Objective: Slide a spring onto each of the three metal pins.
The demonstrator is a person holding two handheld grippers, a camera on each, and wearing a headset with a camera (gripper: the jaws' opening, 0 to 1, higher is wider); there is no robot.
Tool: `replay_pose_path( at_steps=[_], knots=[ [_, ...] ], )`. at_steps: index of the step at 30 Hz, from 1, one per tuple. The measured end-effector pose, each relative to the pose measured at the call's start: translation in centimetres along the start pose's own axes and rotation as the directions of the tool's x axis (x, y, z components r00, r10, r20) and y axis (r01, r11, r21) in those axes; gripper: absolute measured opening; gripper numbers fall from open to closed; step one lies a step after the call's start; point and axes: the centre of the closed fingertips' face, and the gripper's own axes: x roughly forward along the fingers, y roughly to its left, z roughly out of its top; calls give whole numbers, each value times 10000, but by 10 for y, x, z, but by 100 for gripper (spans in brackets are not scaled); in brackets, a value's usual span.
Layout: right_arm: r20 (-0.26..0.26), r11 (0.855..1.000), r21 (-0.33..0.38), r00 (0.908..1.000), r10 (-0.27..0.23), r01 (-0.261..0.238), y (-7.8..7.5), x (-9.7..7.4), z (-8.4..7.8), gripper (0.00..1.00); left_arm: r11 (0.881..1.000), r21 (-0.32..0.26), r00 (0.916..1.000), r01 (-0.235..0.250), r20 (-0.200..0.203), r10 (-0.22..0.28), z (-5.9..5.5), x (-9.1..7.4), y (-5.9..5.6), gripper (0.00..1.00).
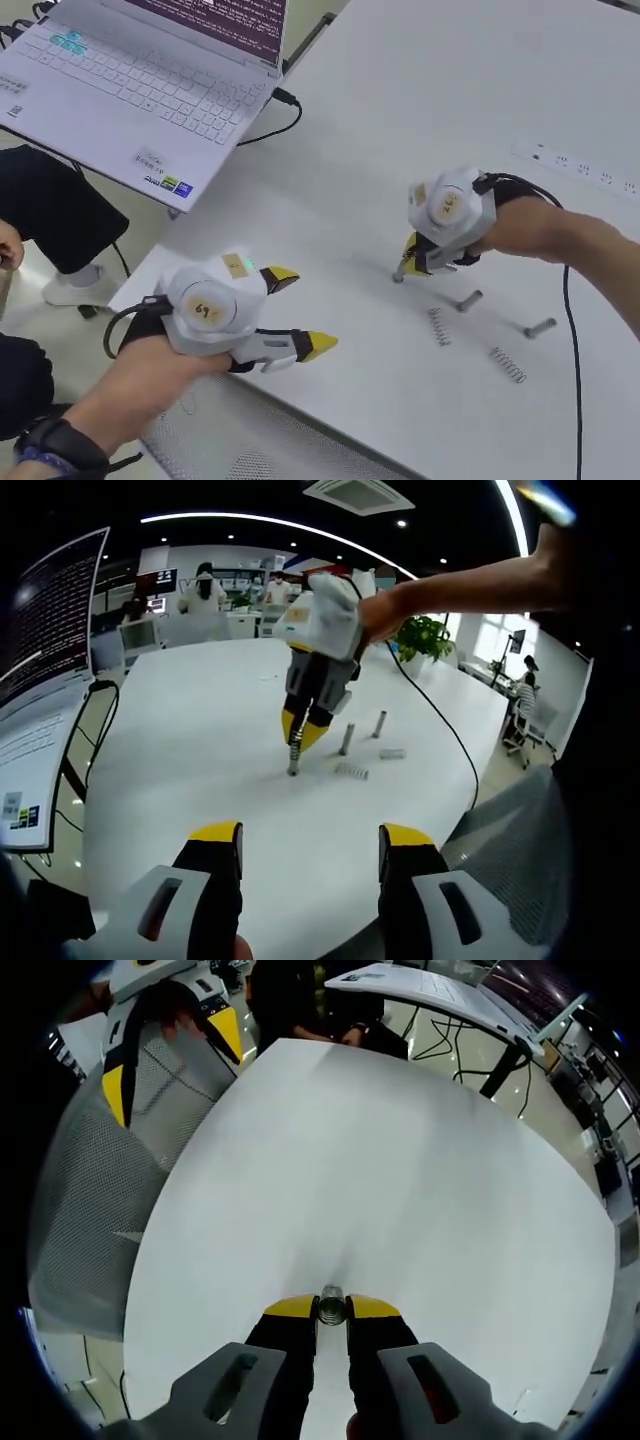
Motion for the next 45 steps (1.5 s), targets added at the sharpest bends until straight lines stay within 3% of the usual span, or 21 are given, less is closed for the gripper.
replay_pose_path(
  at_steps=[24, 45],
  knots=[
    [-413, 9996, -245, 9990, 158, -168, -1, 21, -8, 9, 10000, -22, 10000, -6, 7, 6, 4, -1, 2, 52],
    [-499, 9995, -318, 9987, -96, 81, -4, 21, -11, 14, 10000, 55, 10000, -33, 60, 33, 8, -3, 2, 52]
  ],
)
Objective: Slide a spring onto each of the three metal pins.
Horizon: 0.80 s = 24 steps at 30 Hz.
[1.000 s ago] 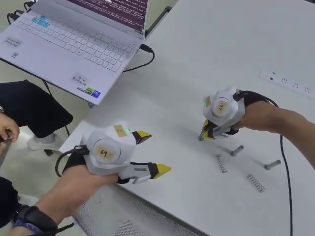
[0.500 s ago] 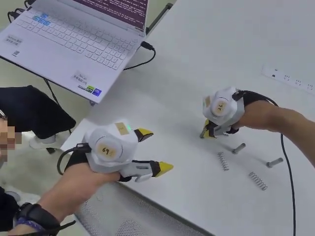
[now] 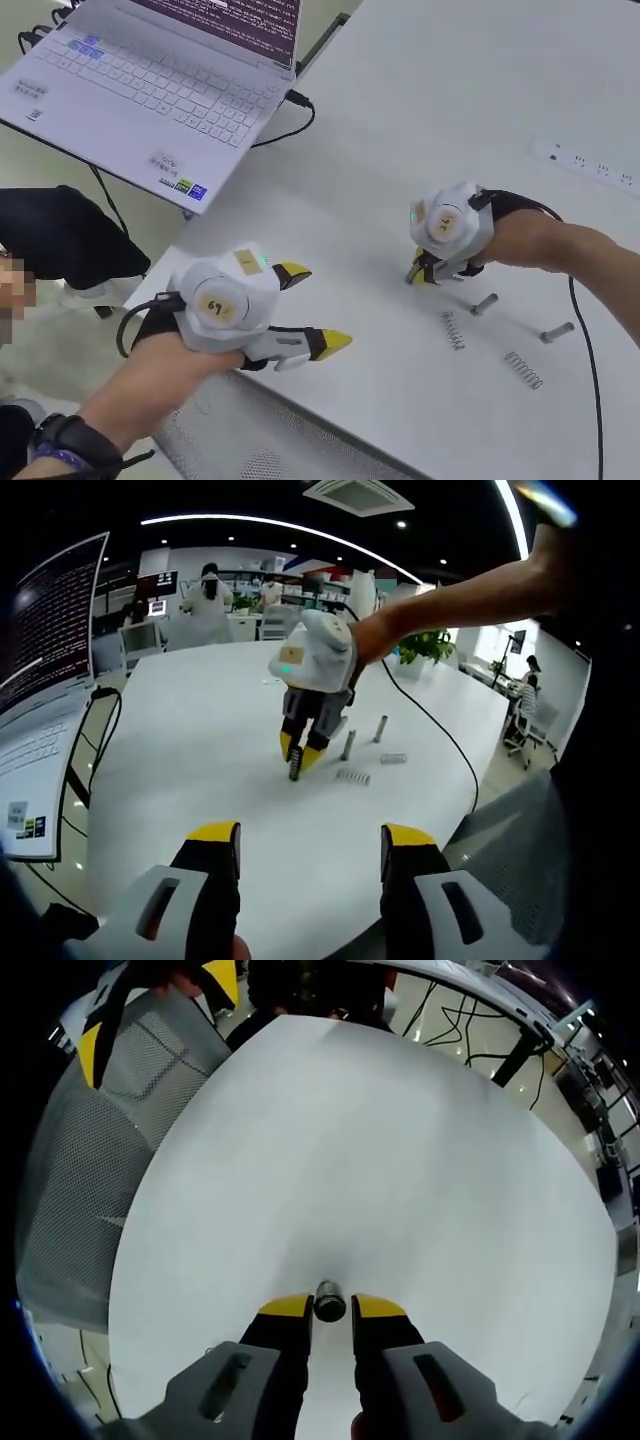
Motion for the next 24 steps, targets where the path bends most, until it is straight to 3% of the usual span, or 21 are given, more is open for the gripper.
replay_pose_path(
  at_steps=[10, 24],
  knots=[
    [-14, 9993, 138, 9994, -349, 349, -5, -18, -3, 22, 9998, 99, 9998, 168, 97, -169, 8, 0, -7, 56],
    [204, 9941, 620, 9957, -908, 894, 2, -45, -8, 31, 9995, 237, 9995, 197, 257, -203, 16, -2, -18, 58]
  ],
)
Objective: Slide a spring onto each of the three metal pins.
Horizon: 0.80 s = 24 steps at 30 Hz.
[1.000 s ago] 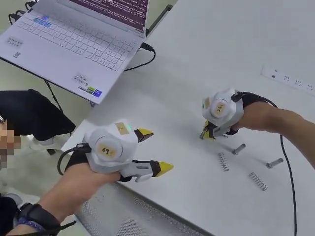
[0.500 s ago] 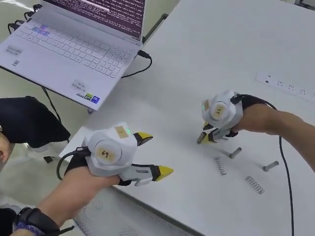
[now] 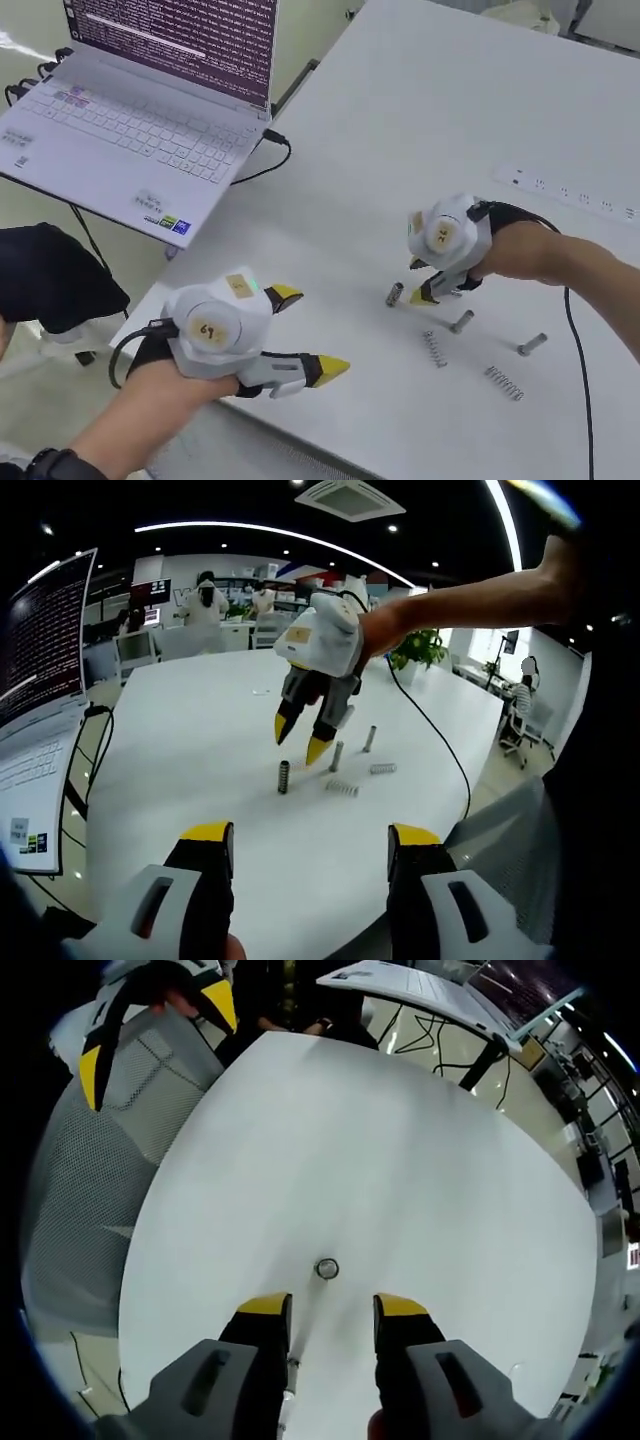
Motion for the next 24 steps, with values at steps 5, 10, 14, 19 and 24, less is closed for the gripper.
replay_pose_path(
  at_steps=[5, 10, 14, 19, 24],
  knots=[
    [468, 9965, 755, 9981, -403, 367, 0, -10, -1, 32, 10000, -20, 10000, -52, 73, 52, 3, -3, -2, 60],
    [626, 9893, 1284, 9950, -778, 693, 3, -17, -7, 33, 9999, -99, 9999, -114, 123, 115, 3, -6, -3, 61],
    [909, 9770, 1905, 9892, -1151, 962, 10, -24, -12, 34, 9999, -93, 9998, -133, 125, 135, 3, -7, -4, 62],
    [1021, 9570, 2648, 9834, -1502, 1186, 19, -28, -24, 35, 10000, -23, 9999, -88, 87, 89, 5, -7, -6, 63],
    [1527, 9219, 3604, 9660, -2085, 1420, 26, -37, -27, 36, 10000, 28, 9999, -87, 93, 87, 7, -7, -5, 64]
  ],
)
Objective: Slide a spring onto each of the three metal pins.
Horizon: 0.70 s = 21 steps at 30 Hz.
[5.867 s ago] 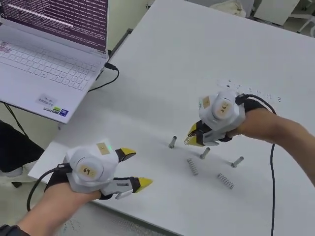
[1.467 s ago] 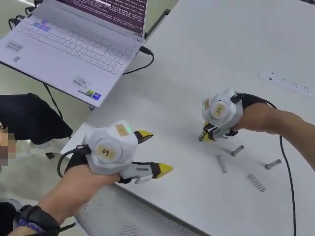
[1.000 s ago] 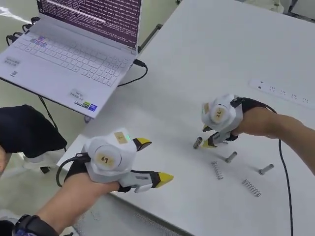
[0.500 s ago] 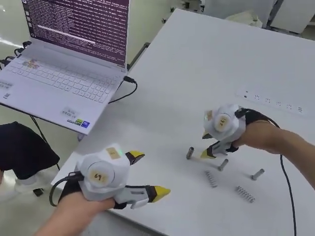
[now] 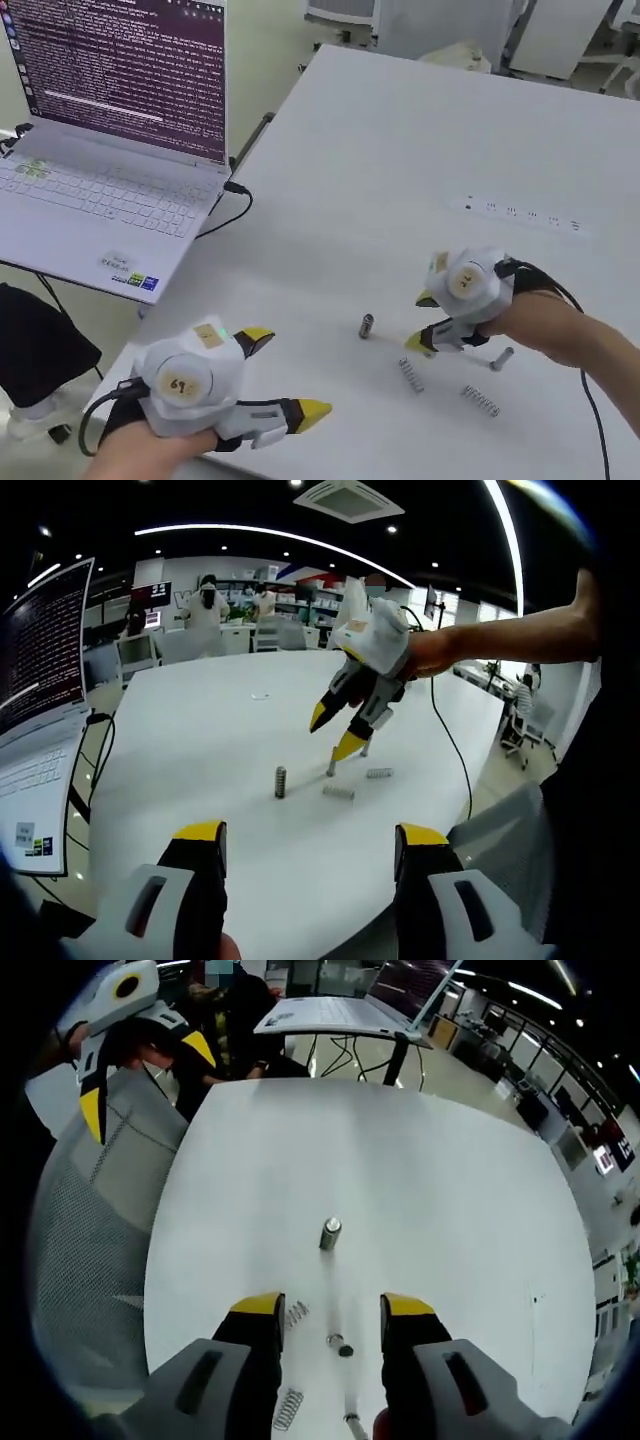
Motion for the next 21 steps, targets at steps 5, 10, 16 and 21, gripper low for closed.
replay_pose_path(
  at_steps=[5, 10, 16, 21],
  knots=[
    [737, 9950, 922, 9962, -456, 387, 0, -11, -6, 37, 10000, 48, 10000, -6, 20, 6, 3, 0, 1, 64],
    [1165, 9841, 1658, 9897, -833, 633, 3, -22, -17, 39, 9999, 101, 10000, -24, 12, 24, 3, -1, 2, 64],
    [1752, 9528, 2831, 9708, -1639, 1098, 0, -37, -30, 43, 9999, 160, 10000, -54, -8, 54, 4, -1, 4, 65],
    [2265, 9149, 3883, 9508, -2113, 1108, 4, -49, -42, 45, 9997, 243, 10000, -39, 2, 39, 8, 1, 5, 65]
  ],
)
